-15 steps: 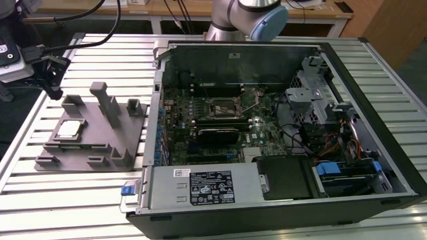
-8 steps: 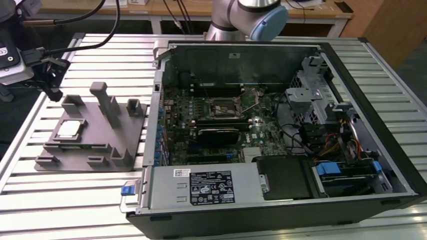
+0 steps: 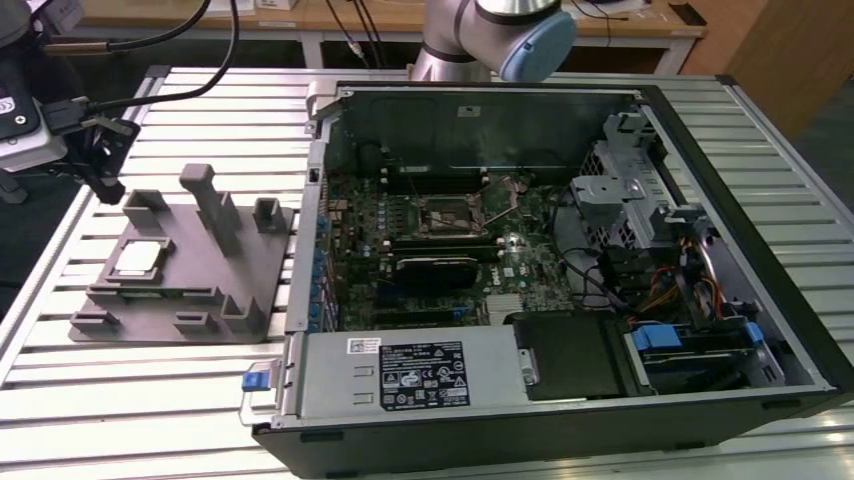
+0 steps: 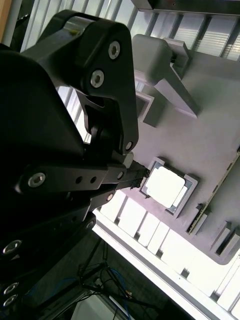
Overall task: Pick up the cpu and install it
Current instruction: 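Pick up the cpu and move it towards the insertion slot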
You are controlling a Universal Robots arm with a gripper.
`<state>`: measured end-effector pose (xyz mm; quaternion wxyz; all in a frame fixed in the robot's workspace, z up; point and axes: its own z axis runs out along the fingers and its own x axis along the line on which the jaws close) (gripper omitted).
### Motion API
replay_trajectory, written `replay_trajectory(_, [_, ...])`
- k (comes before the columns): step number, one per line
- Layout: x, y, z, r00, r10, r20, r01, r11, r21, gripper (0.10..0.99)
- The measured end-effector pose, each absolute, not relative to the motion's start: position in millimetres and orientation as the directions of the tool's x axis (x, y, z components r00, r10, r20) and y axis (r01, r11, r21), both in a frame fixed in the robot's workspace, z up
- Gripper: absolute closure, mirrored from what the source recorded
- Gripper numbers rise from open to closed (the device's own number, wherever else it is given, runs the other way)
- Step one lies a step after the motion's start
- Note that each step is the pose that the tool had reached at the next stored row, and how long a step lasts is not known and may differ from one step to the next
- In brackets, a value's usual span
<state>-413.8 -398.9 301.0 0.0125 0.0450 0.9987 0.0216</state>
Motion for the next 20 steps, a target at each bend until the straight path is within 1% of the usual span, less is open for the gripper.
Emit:
replay_trajectory(10, [-414, -399, 301, -0.996, 0.09, -0.023, 0.089, 0.995, 0.044, 0.98])
replay_trajectory(20, [-425, -399, 287, -0.996, 0.09, -0.023, 0.089, 0.995, 0.044, 0.98])
